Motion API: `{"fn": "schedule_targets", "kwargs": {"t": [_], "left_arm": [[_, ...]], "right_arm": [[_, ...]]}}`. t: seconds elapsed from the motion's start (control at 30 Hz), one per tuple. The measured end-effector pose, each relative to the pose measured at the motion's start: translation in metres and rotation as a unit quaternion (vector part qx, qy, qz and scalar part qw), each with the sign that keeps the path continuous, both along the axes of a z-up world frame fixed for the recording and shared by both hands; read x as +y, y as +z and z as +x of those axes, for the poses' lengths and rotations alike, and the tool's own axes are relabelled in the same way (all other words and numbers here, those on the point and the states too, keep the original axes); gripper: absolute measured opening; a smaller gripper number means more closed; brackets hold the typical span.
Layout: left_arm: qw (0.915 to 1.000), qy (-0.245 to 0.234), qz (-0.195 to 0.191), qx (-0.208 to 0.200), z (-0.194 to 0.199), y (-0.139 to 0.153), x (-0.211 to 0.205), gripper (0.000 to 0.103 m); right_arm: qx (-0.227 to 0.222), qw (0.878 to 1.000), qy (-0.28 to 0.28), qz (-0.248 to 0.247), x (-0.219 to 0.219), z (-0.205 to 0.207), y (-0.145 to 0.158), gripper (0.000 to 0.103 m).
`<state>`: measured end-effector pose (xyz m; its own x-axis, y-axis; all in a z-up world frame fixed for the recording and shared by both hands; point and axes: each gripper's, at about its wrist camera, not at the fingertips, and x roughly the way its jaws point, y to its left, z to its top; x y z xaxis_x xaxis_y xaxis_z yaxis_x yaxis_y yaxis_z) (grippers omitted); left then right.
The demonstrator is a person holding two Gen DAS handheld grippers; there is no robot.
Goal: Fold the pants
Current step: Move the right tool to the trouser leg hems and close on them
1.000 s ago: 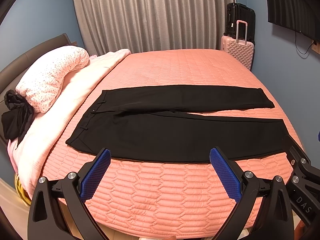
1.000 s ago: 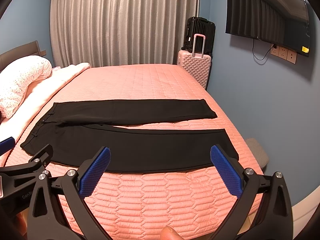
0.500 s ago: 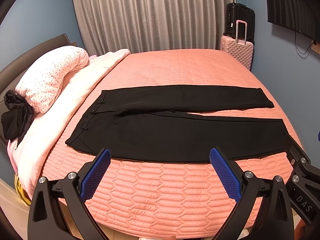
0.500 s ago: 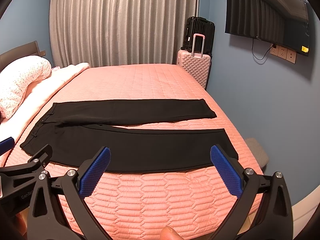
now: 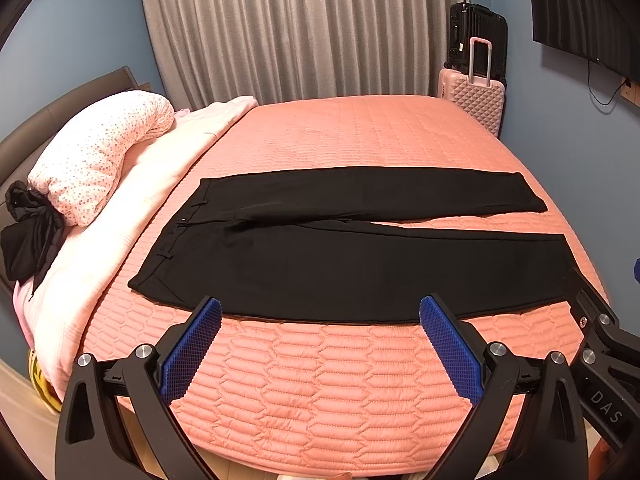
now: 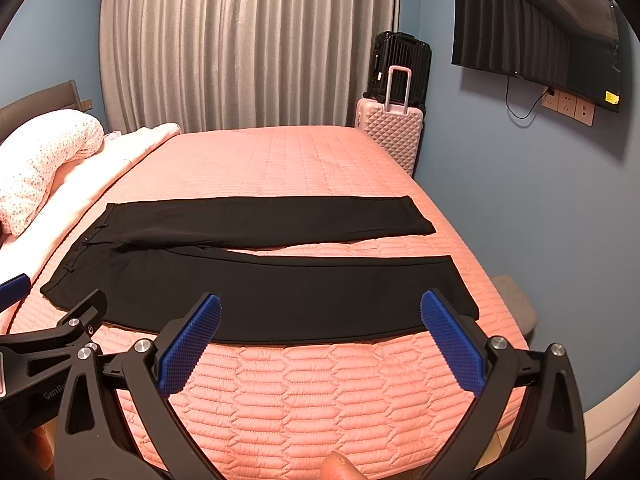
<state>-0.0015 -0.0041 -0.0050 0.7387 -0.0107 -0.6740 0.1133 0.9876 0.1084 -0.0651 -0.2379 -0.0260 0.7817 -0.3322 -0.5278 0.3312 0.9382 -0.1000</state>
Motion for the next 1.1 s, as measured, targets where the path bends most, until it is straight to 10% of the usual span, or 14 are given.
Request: {"fn": "schedule_targets", "kwargs": {"t": [0.63,0.9,1.1], "left_arm": [[0.9951,0.028,-0.074,0.059,0.038,-0.032,0.038,0.097],[0.9892,0.068,-0.101,0.082,0.119,-0.071,0.054,0.096],[0.9917,0.088,-0.058,0.074,0.192,-0.097,0.041,0.097]], "right_arm": [[-0.017,0.999,-0.024,-0.026,-0.081,0.044,-0.002,0.098],[0.041,0.998,0.019,-0.035,-0.212,0.191,-0.04,0.098],[0.11,0.991,0.025,0.076,-0.328,0.312,-0.098,0.098]]}}
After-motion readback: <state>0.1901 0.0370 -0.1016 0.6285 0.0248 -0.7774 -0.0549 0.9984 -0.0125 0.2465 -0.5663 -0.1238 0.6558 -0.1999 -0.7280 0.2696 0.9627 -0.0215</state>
